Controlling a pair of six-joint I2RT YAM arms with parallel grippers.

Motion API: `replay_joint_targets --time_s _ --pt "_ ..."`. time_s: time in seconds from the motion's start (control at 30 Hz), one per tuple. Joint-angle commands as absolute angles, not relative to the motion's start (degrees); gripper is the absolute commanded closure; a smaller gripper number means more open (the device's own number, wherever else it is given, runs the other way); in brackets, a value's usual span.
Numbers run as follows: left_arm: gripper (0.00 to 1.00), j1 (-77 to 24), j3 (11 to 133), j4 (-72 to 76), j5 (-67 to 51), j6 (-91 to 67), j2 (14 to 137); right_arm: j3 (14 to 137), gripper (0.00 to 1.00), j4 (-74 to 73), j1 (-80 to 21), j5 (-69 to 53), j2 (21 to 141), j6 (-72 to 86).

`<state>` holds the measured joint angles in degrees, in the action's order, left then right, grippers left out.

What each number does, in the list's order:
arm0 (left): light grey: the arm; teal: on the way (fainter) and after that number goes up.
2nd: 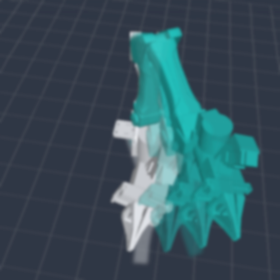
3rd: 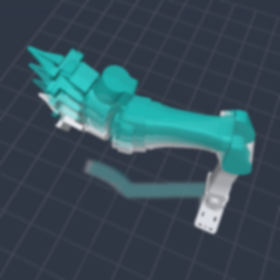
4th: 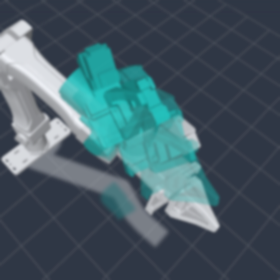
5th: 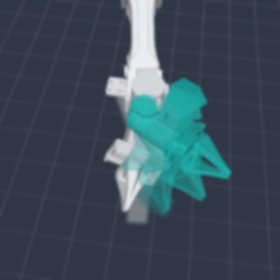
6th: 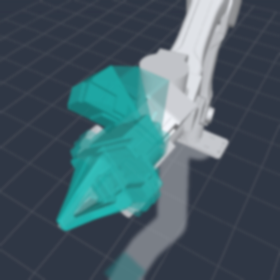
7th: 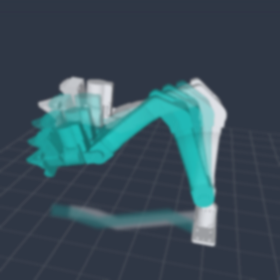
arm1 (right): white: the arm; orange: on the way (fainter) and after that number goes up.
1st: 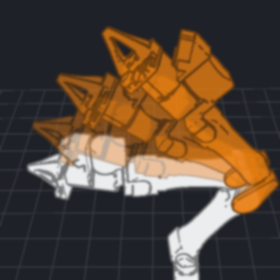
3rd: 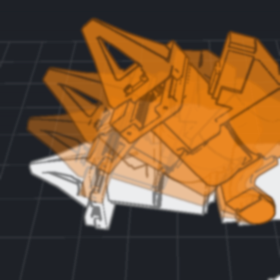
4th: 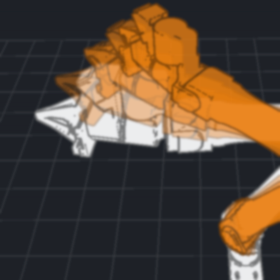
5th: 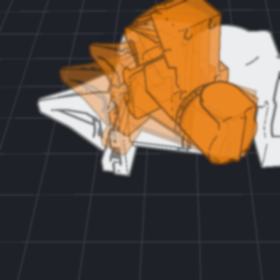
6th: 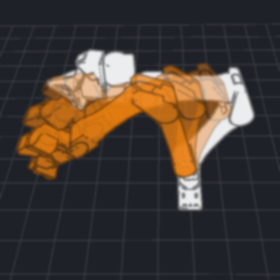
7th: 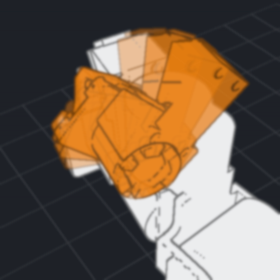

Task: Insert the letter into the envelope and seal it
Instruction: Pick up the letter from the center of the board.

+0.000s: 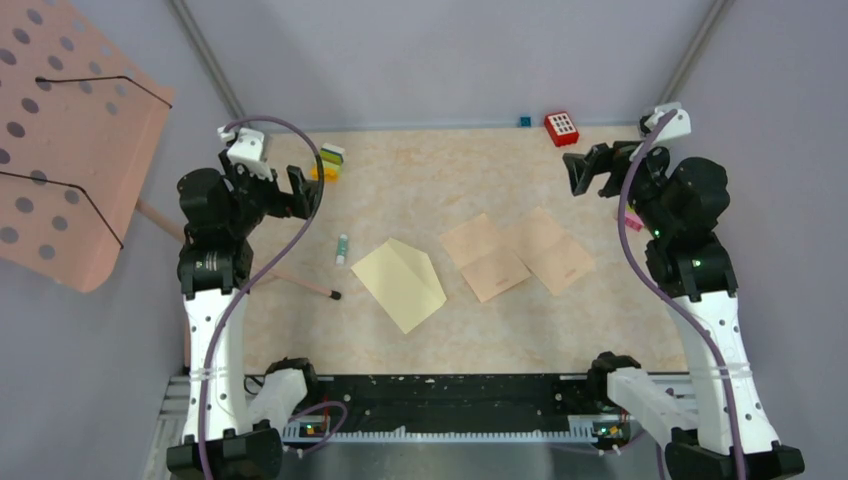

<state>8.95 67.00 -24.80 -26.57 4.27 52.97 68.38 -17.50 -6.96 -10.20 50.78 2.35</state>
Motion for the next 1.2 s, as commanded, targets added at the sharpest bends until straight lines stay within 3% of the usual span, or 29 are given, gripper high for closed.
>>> replay_joint_targets --time_s 0.0,0.97,1.17 --pt "0.02 9.2 66.4 -22.1 -29.5 5.2 53.1 68.4 0.01 -14.9 -7.1 -16.4 50.6 3.5" --pt "0.02 8.8 64.7 -21.4 -32.4 7.0 54.4 61.0 0.01 -9.8 -7.1 -20.7 51.7 -3.8" --pt "0.01 1.6 67.6 -24.3 -25.6 10.5 59.4 58.9 0.02 -12.3 -7.1 -21.8 56.1 -2.9"
